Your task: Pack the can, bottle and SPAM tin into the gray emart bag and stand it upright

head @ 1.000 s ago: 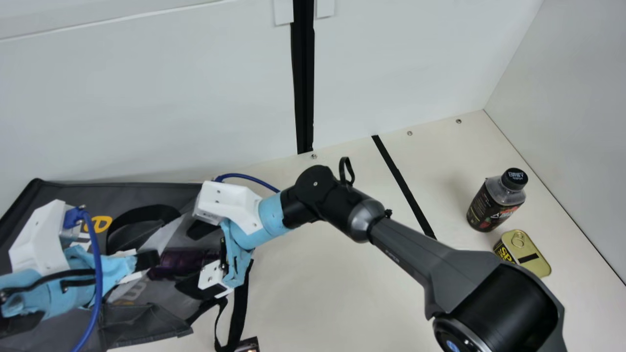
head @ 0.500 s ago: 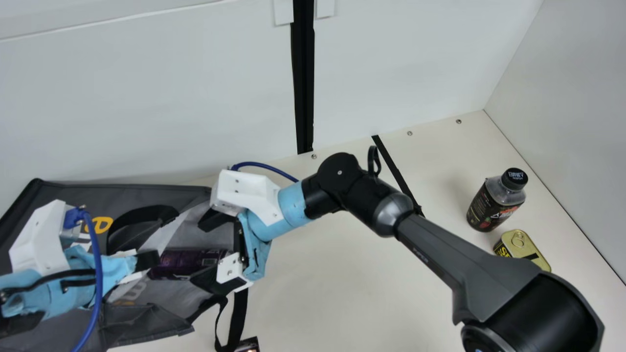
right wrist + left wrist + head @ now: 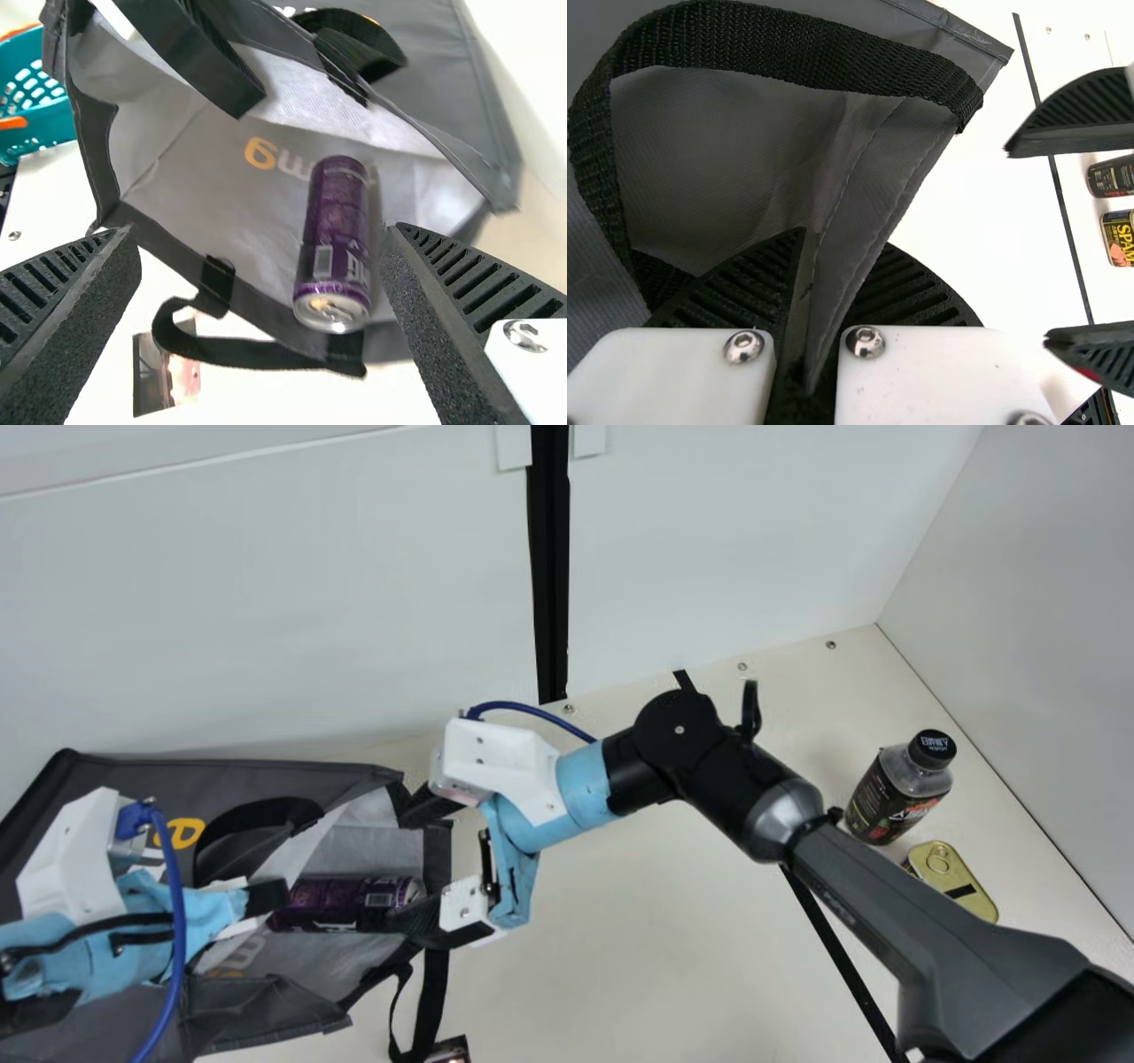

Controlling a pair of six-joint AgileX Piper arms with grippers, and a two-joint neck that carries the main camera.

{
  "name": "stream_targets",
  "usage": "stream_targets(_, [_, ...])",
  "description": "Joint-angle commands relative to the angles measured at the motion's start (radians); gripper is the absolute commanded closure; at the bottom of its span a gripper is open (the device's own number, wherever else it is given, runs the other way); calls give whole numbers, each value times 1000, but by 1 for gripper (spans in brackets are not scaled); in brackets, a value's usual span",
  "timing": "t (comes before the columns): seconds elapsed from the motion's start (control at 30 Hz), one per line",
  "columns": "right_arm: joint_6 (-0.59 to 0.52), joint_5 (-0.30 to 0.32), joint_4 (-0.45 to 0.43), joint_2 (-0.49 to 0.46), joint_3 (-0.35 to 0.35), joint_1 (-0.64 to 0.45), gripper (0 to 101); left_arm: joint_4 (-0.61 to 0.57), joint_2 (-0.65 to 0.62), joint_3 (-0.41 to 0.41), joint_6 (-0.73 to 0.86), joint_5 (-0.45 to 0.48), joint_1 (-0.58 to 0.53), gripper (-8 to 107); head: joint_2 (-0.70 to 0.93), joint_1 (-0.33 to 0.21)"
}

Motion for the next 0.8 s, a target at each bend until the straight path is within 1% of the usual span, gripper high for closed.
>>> stream_targets(0.0, [9, -14, -9, -20, 9, -10, 6, 0, 0, 0, 0, 0, 0, 107, -2, -23])
stream_targets(0.47, [101, -80, -96, -155, 80, -107, 6, 0, 0, 0, 0, 0, 0, 107, -2, -23])
stream_targets(0.77, [155, -110, -161, -229, 113, -171, 6, 0, 0, 0, 0, 0, 0, 107, -2, -23])
